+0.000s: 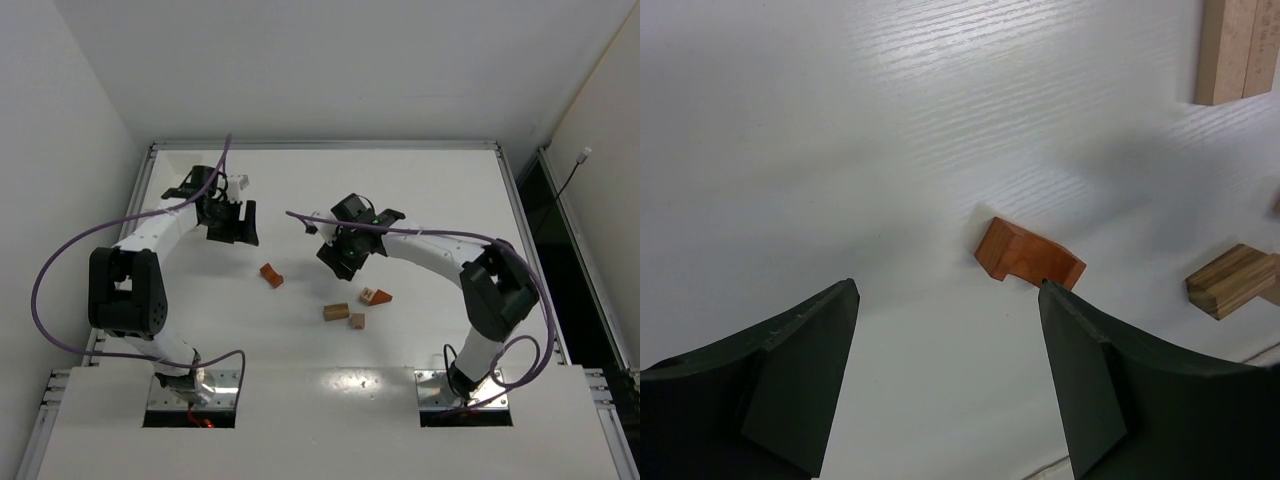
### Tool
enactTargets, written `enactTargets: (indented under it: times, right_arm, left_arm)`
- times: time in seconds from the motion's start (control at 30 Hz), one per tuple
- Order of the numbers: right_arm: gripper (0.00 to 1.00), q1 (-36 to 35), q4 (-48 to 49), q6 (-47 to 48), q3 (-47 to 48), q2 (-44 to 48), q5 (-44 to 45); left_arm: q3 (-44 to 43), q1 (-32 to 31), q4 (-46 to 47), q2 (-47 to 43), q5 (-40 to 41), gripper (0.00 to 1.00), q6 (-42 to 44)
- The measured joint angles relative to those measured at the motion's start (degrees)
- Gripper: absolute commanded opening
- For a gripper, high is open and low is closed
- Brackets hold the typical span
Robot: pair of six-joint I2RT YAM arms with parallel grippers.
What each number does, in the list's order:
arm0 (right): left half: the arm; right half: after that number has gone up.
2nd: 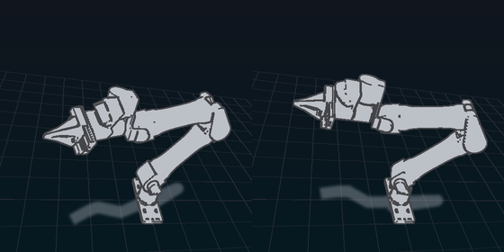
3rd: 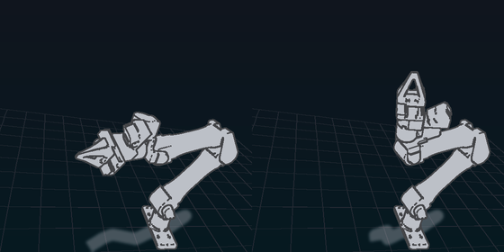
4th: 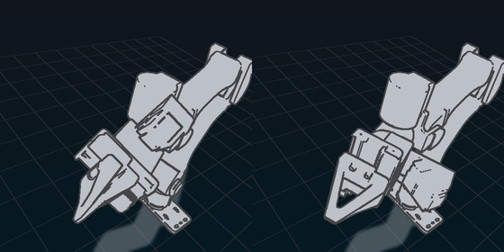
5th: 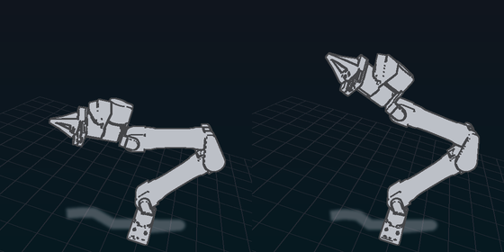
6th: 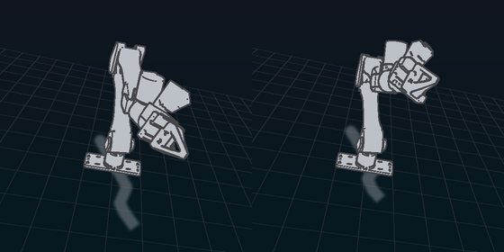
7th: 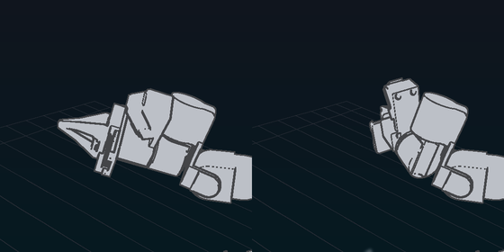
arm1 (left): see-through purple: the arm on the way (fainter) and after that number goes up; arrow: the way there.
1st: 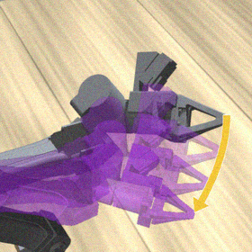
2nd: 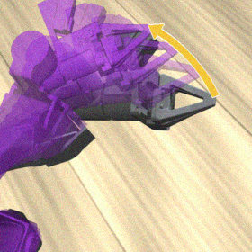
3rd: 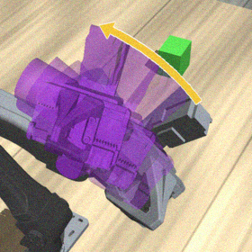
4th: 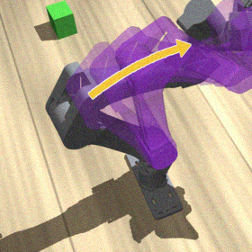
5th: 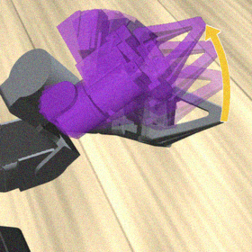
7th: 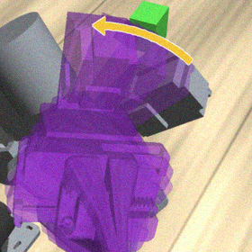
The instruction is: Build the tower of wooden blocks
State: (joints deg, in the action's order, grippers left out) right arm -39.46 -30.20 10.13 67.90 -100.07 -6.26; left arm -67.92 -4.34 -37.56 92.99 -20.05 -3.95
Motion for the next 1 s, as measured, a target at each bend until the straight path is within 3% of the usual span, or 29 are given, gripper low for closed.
enactTargets:
  times: [0.03, 0.07, 0.1, 0.33, 0.43, 0.53, 0.6, 1.0]
  right_arm:
    - [0.69, 0.00, -0.63, 0.24, -0.17, 0.52, -0.35]
    - [0.90, 0.00, -1.16, 0.48, -0.52, 1.22, -0.79]
    - [0.99, 0.00, -1.86, 1.05, -1.18, 2.19, -1.68]
    - [0.99, 0.37, -7.06, 7.39, -10.05, 14.88, -8.07]
    - [0.99, 0.74, -8.81, 9.84, -13.11, 17.62, -10.45]
    - [0.99, 0.74, -10.62, 12.94, -14.84, 17.73, -12.07]
    - [0.99, 0.59, -11.50, 14.29, -15.10, 17.49, -12.63]
    - [0.99, -1.20, -12.37, 15.91, -12.70, 7.87, -13.22]
  left_arm:
    - [0.00, 0.00, 0.00, 0.00, -0.09, 0.70, 0.00]
    - [0.00, 0.00, 0.00, 0.00, -0.22, 0.70, 0.00]
    - [0.00, 0.00, 0.00, 0.00, -0.33, 0.70, 0.00]
    - [0.42, 0.00, 0.57, 0.00, -1.09, 0.72, -0.02]
    - [1.01, 0.00, 0.63, 0.00, -1.53, 0.79, -0.20]
    - [1.09, 0.00, 0.66, 0.00, -1.73, 0.92, -0.55]
    - [1.09, 0.00, 0.76, 0.00, -1.84, 0.95, -0.98]
    - [2.86, 0.00, 1.22, -0.98, -1.55, 0.99, -1.27]
